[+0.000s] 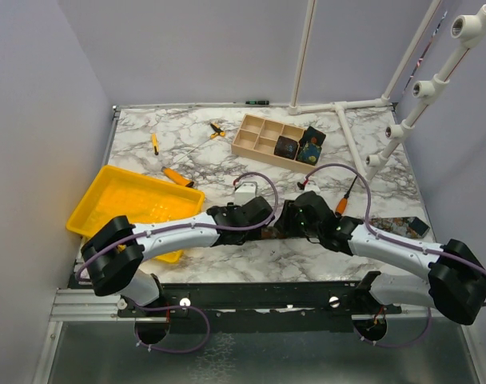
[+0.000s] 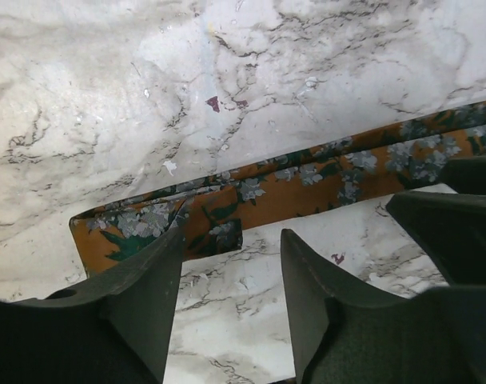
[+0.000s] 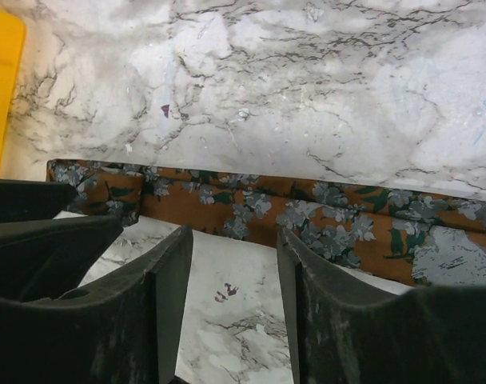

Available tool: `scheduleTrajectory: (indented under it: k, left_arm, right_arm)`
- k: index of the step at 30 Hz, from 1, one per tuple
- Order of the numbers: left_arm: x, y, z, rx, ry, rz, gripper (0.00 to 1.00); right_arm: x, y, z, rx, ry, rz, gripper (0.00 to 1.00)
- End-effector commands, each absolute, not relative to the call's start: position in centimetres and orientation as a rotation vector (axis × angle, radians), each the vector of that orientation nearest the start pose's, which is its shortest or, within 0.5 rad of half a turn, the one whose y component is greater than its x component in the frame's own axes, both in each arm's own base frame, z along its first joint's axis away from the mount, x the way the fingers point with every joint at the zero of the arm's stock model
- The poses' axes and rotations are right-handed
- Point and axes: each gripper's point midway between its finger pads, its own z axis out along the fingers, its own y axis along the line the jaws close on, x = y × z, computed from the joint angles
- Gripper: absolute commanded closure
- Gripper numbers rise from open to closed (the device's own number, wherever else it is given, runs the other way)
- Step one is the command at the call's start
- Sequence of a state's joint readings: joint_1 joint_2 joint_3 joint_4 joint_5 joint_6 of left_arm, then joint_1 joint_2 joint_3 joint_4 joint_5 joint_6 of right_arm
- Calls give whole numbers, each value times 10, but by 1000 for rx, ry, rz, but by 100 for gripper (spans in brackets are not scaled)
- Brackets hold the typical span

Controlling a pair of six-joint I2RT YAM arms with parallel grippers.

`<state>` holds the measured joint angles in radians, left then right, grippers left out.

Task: Roll the ties
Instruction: Roll the tie at the center of the board.

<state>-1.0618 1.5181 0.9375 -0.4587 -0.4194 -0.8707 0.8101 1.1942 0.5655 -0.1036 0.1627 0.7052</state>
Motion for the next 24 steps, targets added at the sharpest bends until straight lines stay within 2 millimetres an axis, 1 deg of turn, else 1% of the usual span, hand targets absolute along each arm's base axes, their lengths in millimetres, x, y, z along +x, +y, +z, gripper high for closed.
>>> scheduleTrajectory:
  k: [1,3,6,8,11,14,17,20,24]
  left_arm:
    - [199,-271,84,65,2466,-301,45]
    - [197,-264,92,49,2449,-314,43]
    - [195,-250,101,20,2412,-335,38]
    - [195,-239,102,2,2394,-348,35]
    - [193,-234,103,7,2367,-438,33]
    - [194,-230,101,-17,2362,-520,32]
    - [199,-219,93,-68,2377,-565,32]
    - [203,-213,89,-110,2377,-628,33]
    - [208,-207,86,-143,2377,-668,35]
  right_arm:
    - [215,246,80,-108,2380,681,47]
    - [206,262,84,-167,2401,792,44]
    - [200,285,88,-202,2416,934,43]
    - [200,298,91,-210,2406,1004,43]
    - [204,312,88,-213,2419,1057,43]
    - [209,322,81,-219,2441,1066,45]
    - [211,330,71,-225,2467,1089,47]
    - [212,337,65,-232,2473,1116,52]
    - [215,338,52,-232,2504,1082,61]
